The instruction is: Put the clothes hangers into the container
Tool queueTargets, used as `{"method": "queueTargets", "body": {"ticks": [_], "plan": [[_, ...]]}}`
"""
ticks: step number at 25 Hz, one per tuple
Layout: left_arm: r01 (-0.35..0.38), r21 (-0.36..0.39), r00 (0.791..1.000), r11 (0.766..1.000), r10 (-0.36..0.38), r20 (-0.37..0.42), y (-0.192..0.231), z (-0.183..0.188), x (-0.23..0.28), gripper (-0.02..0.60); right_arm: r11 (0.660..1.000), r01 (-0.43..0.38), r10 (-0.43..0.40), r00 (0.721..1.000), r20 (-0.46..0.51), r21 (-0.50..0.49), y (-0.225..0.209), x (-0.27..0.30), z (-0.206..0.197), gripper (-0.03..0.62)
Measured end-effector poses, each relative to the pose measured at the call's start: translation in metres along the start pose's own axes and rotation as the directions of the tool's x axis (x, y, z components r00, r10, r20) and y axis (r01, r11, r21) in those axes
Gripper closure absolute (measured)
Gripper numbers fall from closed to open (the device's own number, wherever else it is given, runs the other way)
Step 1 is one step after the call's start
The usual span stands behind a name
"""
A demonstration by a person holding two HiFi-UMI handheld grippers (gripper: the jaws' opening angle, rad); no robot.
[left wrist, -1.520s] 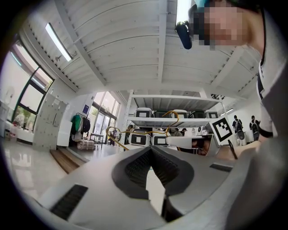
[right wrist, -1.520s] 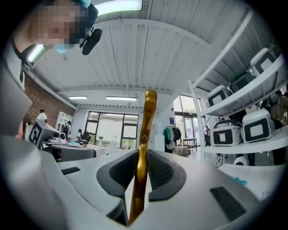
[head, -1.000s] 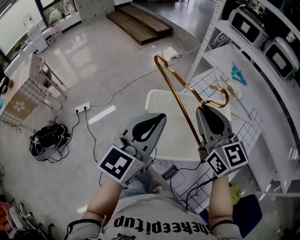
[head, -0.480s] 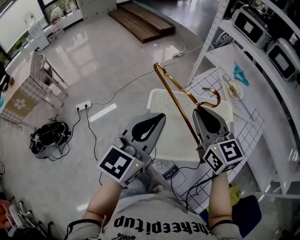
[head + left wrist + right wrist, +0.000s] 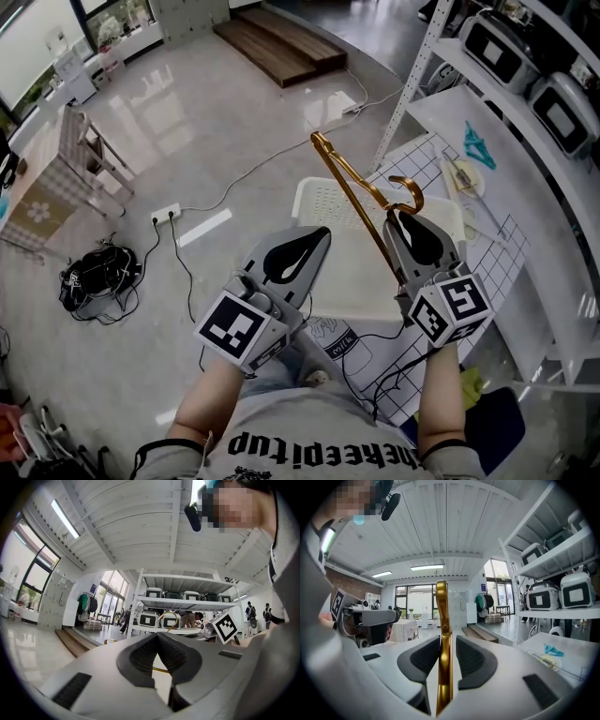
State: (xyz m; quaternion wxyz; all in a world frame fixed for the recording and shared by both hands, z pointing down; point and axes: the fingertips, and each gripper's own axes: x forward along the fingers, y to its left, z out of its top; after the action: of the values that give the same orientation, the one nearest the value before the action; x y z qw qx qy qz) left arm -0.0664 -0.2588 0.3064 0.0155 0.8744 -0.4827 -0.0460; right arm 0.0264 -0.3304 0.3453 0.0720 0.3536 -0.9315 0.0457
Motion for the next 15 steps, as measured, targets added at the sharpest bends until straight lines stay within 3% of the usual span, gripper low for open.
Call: {"method": "queueTargets", "body": {"ticks": [6,9,15], "plan": [[0.009,0.002,1.0,1.0,-0.009,0.003,-0.004,0.002,-0.001,0.56,1.0,-0.027,0.027,1.0,0.014,-0.007,0.002,-0.01,0.007,0.455],[0.016,0.004,1.0,1.0,-0.016,0.005,-0.006,0.002,-0.001,0.56,0.999,-0.044,0.044,0.999,-0.005,-0.031,0.003,-0.013,0.008,0.408],[0.027,0.006,1.0,1.0,-0.027,0.01,-0.012,0.004,-0.002,0.56,0.999,-0.034,0.034,0.999,0.004,-0.023,0.0,-0.026,0.011,0.411]]}}
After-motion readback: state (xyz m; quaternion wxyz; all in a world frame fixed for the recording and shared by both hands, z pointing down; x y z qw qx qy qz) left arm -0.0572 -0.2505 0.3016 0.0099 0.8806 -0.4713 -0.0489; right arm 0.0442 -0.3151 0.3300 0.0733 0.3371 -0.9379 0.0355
